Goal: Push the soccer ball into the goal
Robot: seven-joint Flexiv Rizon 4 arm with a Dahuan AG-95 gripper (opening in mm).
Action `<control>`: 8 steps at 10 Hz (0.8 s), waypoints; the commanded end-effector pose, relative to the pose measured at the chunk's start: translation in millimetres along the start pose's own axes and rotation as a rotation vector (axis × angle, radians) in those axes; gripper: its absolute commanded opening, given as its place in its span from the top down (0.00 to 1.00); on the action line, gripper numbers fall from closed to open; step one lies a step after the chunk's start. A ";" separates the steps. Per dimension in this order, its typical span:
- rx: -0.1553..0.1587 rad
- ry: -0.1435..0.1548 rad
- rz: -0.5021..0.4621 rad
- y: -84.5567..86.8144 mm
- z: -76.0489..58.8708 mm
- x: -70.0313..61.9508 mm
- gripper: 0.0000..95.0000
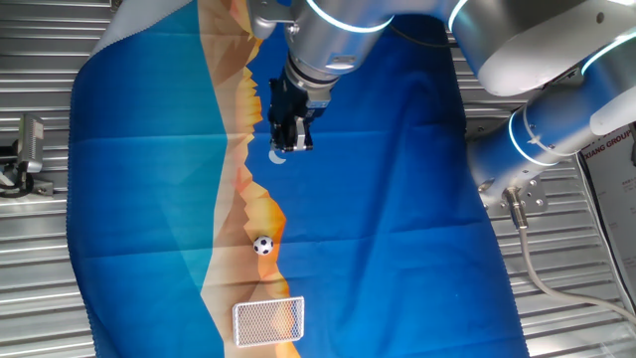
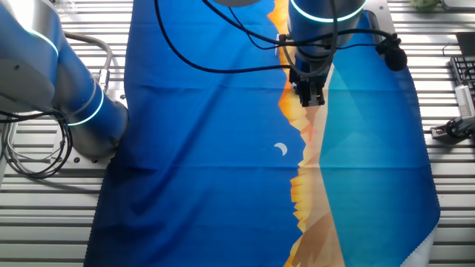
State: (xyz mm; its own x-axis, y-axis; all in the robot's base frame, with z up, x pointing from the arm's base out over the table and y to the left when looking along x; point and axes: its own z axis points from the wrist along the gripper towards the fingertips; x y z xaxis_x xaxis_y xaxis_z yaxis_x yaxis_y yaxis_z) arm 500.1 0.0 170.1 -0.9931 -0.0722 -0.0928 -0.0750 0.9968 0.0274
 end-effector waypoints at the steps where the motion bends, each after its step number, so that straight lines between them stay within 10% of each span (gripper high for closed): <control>1: 0.001 -0.001 0.003 0.0 0.1 0.1 1.00; 8: 0.013 0.001 0.024 -1.8 9.0 0.8 1.00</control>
State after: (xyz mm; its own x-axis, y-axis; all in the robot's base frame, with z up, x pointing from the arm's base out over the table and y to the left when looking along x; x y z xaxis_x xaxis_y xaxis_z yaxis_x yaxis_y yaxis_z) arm 500.0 -2.1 158.3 -0.9945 -0.0479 -0.0936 -0.0495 0.9987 0.0148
